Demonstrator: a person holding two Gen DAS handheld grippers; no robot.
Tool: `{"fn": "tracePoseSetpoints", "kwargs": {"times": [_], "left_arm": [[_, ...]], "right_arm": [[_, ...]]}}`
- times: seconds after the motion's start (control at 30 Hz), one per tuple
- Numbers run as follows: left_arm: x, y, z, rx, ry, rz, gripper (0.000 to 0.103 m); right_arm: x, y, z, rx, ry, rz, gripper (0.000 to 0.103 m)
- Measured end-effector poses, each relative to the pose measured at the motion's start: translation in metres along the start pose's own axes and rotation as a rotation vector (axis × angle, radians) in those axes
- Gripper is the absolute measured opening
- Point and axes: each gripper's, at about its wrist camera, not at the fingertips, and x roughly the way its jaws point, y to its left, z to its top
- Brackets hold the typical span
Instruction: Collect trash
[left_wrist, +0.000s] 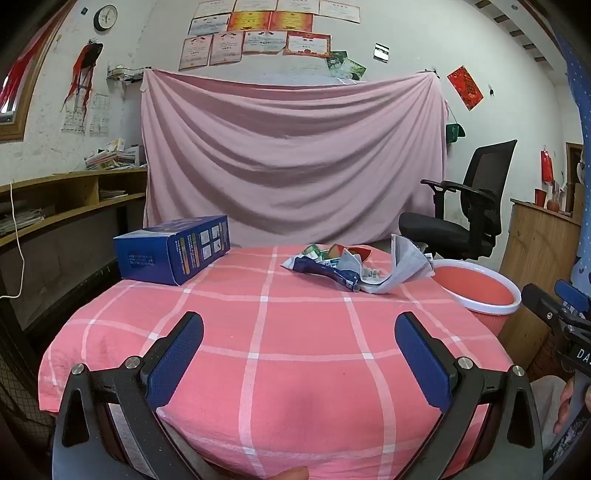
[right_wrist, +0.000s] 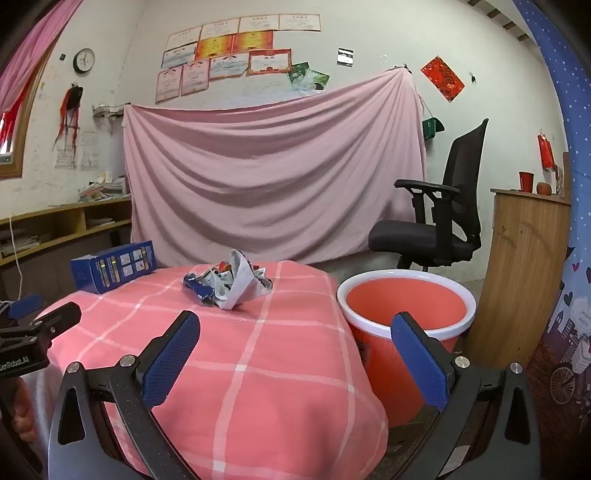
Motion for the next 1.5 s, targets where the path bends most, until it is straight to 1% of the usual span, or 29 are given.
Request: {"fn": "tracePoseSetpoints", "kwargs": {"times": [0.47,0.5,1.5], "left_arm": [[-0.0009,-0.0007,-0.0046,-0.007,0.003,0.001,0.102],[0.0037,-0.0015,-0.0038,-0.007,0.004,-0.001,0.102],[0.0023,-0.0001,-0.0021,-0.009,0.014,-0.008,0.102]], "right_arm": [[0.0002,0.0015,-0.0007,0.007,0.003,0.008,0.103],[0.0003,0.0013,-0.0004,0.007,0.004,0.007,0.103],[0.0024,0.0025,-0.0015,0.011,0.013,0.012,0.103]]}}
